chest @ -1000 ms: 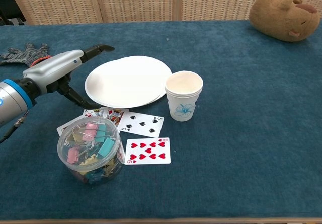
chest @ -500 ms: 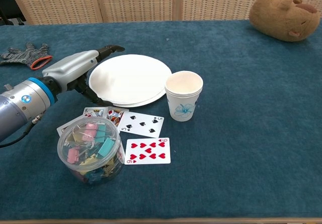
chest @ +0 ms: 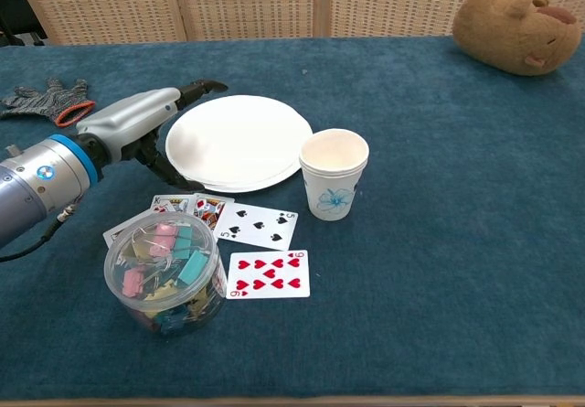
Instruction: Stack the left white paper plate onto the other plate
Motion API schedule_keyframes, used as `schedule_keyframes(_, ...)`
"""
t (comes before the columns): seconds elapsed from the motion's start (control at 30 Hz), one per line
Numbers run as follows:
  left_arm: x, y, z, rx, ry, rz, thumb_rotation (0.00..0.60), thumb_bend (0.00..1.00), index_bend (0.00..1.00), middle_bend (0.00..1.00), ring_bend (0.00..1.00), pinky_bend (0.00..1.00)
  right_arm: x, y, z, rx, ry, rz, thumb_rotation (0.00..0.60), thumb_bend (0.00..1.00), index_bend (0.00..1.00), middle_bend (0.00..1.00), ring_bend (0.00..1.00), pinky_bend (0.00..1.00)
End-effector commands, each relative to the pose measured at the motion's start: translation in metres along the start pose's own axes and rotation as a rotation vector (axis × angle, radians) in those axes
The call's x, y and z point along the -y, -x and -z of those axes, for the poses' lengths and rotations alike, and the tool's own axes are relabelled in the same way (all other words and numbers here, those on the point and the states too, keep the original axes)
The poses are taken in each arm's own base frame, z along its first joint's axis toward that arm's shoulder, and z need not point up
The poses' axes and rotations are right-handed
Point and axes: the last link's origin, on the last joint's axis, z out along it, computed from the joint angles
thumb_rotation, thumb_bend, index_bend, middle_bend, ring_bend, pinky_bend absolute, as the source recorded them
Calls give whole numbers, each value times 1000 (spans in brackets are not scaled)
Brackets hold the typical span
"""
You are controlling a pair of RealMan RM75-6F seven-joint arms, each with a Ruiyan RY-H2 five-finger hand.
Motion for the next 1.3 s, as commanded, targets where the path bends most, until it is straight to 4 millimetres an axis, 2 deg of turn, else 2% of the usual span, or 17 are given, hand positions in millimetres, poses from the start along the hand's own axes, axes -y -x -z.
schedule_keyframes(0.03, 3, -4, 4, -6, -1, 5, 600, 110, 0, 0, 0, 0, 0, 0, 0, -1, -1, -1, 600, 0, 0, 0, 0, 0)
schedule_keyframes(0.3, 21, -26, 15, 42, -24, 17, 600, 110, 0, 0, 0, 0, 1, 0, 0, 1, -2, -1, 600, 0, 0, 0, 0, 0)
schedule_keyframes(0.57, 46, -59, 47, 16, -46, -7, 600, 110, 0, 0, 0, 0, 3, 1, 0, 2, -8, -3, 600, 0, 0, 0, 0, 0)
schedule_keyframes(0.7, 52, -61, 58, 103, -35, -2, 600, 110, 0, 0, 0, 0, 5, 2, 1, 7, -17, -3, 600, 0, 0, 0, 0, 0)
schedule_keyframes(0.9, 54, -57, 64, 231, -10, -6, 600, 110, 0, 0, 0, 0, 6, 2, 1, 7, -18, 0, 600, 0, 0, 0, 0, 0)
schedule_keyframes(1.07, 58, -59, 72, 250, -20, -19, 600, 111, 0, 0, 0, 0, 5, 2, 1, 5, -12, 0, 600, 0, 0, 0, 0, 0)
schedule_keyframes(1.2, 70, -69, 90, 205, -64, -58, 600, 110, 0, 0, 0, 0, 4, 1, 1, 3, -12, -1, 600, 0, 0, 0, 0, 0)
schedule_keyframes(1.3, 88, -85, 120, 109, -141, -94, 600, 110, 0, 0, 0, 0, 7, 2, 1, 6, -22, -2, 600, 0, 0, 0, 0, 0)
